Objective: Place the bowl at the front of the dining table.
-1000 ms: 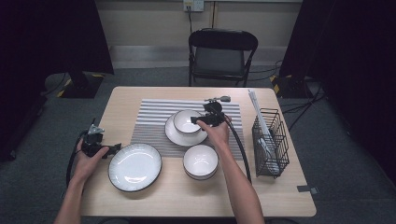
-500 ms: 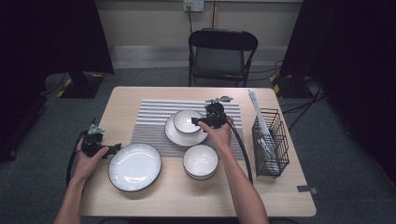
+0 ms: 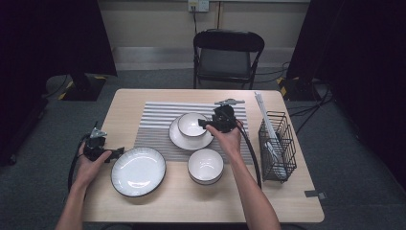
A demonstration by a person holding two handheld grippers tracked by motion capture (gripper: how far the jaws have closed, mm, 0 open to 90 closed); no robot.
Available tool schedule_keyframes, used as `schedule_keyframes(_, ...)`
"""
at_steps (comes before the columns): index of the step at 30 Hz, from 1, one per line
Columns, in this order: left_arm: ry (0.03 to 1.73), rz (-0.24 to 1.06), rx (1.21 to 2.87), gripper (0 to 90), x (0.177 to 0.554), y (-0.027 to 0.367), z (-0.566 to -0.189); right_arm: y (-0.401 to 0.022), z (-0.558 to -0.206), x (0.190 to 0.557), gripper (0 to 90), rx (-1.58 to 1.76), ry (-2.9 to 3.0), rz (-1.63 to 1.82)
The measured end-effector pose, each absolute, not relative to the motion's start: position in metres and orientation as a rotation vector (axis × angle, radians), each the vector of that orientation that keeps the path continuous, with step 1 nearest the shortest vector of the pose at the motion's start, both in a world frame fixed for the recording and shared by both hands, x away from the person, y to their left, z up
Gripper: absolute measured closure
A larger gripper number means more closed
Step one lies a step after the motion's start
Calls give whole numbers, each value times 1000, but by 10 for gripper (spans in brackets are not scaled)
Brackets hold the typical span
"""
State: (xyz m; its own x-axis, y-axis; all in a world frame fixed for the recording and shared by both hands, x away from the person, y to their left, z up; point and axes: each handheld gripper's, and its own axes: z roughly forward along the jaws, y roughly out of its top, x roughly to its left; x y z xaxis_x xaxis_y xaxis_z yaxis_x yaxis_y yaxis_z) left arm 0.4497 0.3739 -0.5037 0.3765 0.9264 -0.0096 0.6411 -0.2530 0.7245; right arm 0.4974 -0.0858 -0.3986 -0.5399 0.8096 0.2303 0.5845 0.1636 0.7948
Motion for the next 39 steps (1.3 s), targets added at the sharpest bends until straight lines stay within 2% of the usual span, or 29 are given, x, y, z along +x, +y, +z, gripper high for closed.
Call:
schedule_keyframes(16,1347,567,1991,43,450,374,-504,-92,-398,474,353,1309,2199,1365)
schedule_keyframes(39,1348,567,1991,43,450,374,-504,-112,-392,437,348,1286,2157,1417)
